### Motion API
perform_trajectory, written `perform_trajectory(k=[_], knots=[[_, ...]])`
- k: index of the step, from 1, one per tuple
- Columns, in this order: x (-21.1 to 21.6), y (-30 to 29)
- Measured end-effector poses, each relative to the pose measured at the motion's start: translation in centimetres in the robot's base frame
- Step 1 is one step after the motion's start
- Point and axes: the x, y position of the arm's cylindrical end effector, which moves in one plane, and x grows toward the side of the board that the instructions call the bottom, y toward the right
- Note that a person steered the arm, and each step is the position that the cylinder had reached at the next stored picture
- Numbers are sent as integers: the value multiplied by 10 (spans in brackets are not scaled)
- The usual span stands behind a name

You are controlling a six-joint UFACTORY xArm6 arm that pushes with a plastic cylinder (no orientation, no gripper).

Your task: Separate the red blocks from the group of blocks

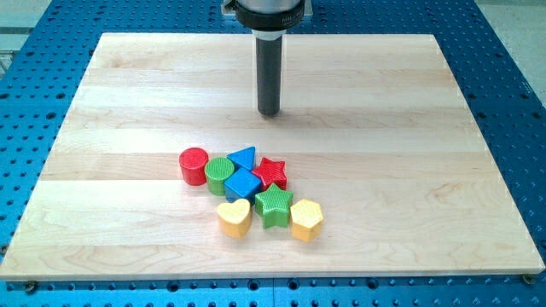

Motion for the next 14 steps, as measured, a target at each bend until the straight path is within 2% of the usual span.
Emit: perform_trajectory(k=[4, 5, 6, 7, 8, 9, 11, 14], knots=[[1, -1], [-13, 2], [-20, -45], [2, -158], [26, -228], [27, -229], [110, -258], [113, -259]])
